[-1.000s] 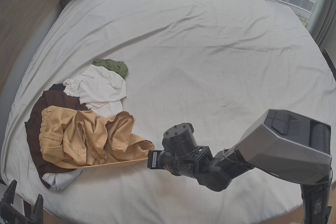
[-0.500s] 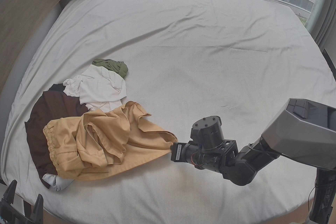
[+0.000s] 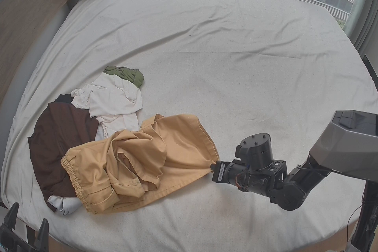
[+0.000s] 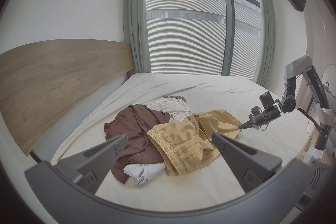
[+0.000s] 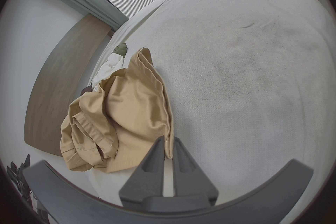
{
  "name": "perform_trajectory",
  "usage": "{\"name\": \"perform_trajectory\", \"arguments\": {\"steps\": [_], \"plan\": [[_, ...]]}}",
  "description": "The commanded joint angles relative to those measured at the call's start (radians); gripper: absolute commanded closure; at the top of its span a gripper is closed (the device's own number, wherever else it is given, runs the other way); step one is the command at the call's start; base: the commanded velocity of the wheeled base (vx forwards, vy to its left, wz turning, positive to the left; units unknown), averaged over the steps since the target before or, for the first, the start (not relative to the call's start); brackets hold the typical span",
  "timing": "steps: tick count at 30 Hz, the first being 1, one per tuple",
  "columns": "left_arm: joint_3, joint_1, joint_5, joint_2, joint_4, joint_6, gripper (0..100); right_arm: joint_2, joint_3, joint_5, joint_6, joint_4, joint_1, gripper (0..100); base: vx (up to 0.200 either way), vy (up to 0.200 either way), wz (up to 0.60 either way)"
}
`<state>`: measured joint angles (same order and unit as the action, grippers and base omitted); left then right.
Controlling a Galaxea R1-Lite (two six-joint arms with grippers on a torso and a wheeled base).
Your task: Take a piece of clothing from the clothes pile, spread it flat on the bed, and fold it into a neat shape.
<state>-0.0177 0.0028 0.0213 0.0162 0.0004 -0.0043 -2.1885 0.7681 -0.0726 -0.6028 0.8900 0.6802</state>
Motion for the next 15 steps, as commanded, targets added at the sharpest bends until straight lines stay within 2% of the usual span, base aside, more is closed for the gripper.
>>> {"name": "perform_trajectory", "arguments": {"steps": [1,15], "plan": [[0.018,0.0,0.0,-0.016,0.0,0.001,0,0.042,-0.069,0.002,0.0,0.032,-0.013,100,0.0,0.0,0.0],[0.018,0.0,0.0,-0.016,0.0,0.003,0,0.061,-0.265,0.0,0.009,0.179,-0.074,100,0.0,0.0,0.0]]}}
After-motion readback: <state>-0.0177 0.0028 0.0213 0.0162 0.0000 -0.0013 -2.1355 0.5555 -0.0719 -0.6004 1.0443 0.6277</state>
